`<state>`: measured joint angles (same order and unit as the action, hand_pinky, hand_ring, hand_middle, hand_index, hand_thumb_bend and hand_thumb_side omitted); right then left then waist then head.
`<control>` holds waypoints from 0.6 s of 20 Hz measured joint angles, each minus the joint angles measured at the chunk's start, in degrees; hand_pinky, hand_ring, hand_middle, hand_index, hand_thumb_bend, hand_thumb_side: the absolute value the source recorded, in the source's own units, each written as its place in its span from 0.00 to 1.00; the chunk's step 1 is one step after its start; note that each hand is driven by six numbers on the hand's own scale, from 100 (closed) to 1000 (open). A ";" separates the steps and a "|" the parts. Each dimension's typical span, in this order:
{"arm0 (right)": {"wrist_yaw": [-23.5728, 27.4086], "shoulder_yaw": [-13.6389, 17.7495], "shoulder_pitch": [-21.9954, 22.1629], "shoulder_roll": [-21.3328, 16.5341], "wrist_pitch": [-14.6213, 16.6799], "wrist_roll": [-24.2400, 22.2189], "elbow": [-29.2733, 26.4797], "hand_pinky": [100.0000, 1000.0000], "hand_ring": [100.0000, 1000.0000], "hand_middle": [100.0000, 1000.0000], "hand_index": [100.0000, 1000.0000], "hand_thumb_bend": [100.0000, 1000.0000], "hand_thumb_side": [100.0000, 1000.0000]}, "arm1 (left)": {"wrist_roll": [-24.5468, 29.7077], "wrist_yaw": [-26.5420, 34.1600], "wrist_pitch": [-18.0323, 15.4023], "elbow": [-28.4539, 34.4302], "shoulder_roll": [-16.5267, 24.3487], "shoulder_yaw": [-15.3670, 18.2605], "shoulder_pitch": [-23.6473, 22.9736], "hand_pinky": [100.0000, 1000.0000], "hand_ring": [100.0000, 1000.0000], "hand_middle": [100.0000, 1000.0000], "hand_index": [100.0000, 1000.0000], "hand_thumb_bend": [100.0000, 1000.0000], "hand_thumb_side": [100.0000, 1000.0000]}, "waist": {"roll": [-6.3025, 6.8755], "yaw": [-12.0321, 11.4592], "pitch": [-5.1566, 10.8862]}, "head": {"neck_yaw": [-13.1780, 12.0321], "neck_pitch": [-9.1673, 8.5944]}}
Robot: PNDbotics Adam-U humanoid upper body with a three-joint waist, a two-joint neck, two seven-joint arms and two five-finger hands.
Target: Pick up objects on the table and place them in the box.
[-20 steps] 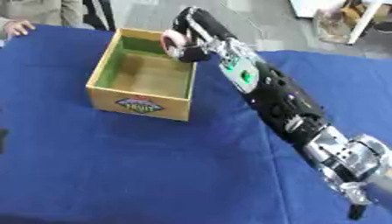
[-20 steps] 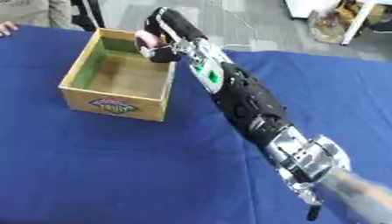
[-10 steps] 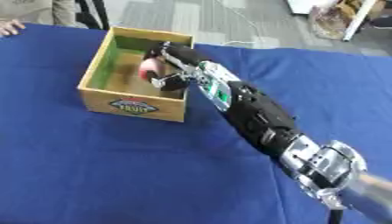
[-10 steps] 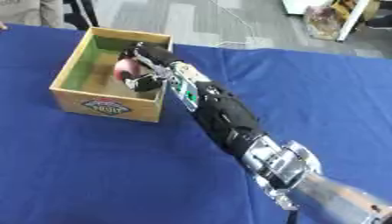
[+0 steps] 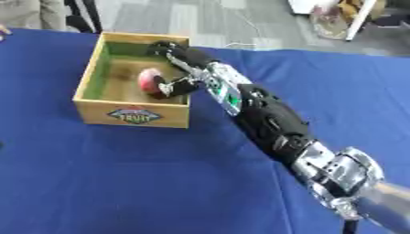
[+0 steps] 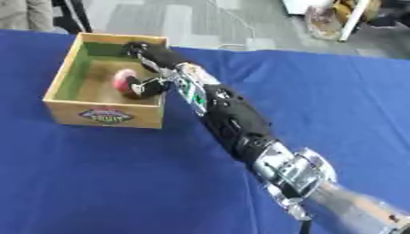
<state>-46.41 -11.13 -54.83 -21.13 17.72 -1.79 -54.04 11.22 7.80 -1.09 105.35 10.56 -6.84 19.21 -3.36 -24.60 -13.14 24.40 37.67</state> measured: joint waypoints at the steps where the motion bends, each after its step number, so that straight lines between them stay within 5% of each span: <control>1: 0.81 -0.15 0.12 -0.26 -0.34 0.02 -0.94 0.89 1.00 0.93 0.93 0.00 0.13 | -0.03 0.00 0.00 -0.02 0.00 0.00 -0.09 0.60 0.76 0.50 0.65 0.25 0.00 | 0.02 0.40 0.04 | -0.09 0.02; 12: 10.90 -0.62 2.80 -2.70 -3.27 -2.07 -10.72 0.79 0.99 0.83 0.88 0.00 0.07 | -0.56 -0.24 0.08 -0.52 0.00 0.46 -1.70 0.60 0.76 0.50 0.65 0.25 0.00 | 0.69 6.86 1.20 | -1.40 1.05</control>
<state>-35.51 -11.75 -52.03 -23.83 14.45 -3.86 -64.77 10.66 7.56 -1.01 104.83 10.56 -6.39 17.50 -2.66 -17.74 -11.94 23.00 38.72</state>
